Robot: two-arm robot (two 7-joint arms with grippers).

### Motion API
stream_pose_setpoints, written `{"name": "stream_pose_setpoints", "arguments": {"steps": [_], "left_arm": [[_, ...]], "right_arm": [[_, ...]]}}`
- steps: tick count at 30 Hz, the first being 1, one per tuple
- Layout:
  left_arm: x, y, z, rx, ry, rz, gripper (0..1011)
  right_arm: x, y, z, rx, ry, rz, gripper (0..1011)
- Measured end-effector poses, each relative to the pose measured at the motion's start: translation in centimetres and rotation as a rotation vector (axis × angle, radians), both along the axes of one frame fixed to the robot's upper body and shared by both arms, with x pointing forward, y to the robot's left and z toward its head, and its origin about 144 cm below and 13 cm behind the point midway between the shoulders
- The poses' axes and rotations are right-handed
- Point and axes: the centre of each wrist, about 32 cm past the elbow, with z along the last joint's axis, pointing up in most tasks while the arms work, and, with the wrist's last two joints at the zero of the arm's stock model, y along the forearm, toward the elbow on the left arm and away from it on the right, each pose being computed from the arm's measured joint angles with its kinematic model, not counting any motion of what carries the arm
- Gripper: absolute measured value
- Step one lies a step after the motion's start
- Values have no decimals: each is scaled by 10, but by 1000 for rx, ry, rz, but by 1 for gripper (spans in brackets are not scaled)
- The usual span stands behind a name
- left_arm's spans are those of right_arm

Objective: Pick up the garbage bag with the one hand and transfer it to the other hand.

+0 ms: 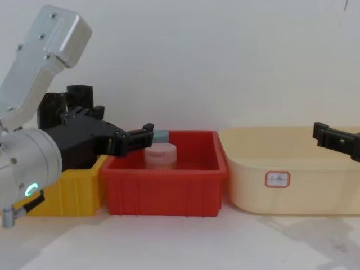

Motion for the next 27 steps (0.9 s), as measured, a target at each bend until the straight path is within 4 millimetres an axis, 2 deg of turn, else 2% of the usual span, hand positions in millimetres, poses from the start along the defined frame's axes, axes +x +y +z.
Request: {"name": "stream_pose_setpoints", "arguments": {"steps": [27], "left_arm": [[0, 0, 0, 0, 0, 0, 1000]], "right_arm": [[0, 0, 0, 0, 0, 0, 1001]]}}
